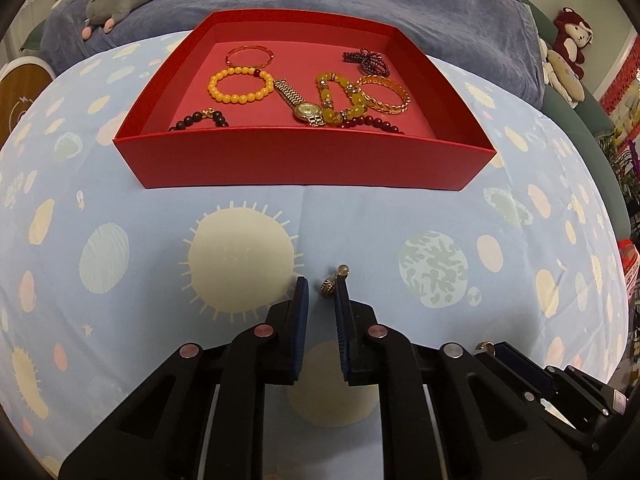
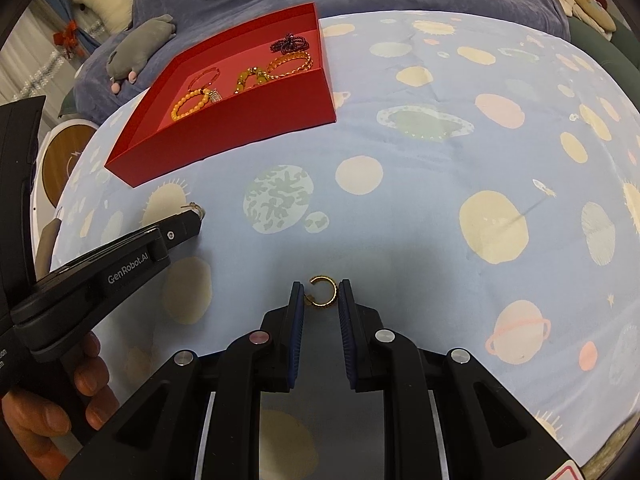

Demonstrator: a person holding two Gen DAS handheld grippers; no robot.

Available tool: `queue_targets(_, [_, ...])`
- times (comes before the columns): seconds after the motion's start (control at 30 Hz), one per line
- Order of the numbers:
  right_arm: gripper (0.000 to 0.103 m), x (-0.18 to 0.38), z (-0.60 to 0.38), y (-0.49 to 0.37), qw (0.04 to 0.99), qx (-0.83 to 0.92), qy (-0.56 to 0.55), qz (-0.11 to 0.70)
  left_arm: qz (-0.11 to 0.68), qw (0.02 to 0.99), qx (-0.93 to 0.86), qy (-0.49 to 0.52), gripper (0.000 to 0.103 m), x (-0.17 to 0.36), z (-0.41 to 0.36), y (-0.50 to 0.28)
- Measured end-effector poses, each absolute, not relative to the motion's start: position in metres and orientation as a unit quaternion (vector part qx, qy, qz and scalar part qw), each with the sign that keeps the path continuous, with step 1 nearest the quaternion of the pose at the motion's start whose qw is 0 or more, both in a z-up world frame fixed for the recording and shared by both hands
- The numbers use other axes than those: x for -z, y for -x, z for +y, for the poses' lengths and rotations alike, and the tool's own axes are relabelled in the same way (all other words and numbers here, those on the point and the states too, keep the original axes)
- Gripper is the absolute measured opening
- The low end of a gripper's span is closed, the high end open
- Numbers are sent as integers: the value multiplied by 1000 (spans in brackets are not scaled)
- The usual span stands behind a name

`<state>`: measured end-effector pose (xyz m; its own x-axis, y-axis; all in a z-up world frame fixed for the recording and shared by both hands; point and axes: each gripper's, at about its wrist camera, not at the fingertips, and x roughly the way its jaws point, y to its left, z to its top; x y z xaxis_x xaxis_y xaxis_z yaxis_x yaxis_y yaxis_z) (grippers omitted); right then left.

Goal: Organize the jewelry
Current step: 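Grasp the other gold hoop earring with the left tool while the right tool holds its earring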

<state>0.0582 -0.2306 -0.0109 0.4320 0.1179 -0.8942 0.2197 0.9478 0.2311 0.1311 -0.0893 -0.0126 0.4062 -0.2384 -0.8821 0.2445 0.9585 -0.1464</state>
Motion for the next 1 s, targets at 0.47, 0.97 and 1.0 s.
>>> queue_targets(0.47, [17, 9, -234, -57, 830, 34, -163, 532, 519, 842, 144, -16, 24, 12, -101, -130])
queue_targets(0.97, [17, 1, -228, -53, 835, 28, -153, 528, 520, 843, 138, -2, 6, 5, -74, -115])
queue_targets(1.0, [17, -1, -227, -53, 836, 27, -151, 526, 520, 843, 137, 1, 6, 3, -72, -114])
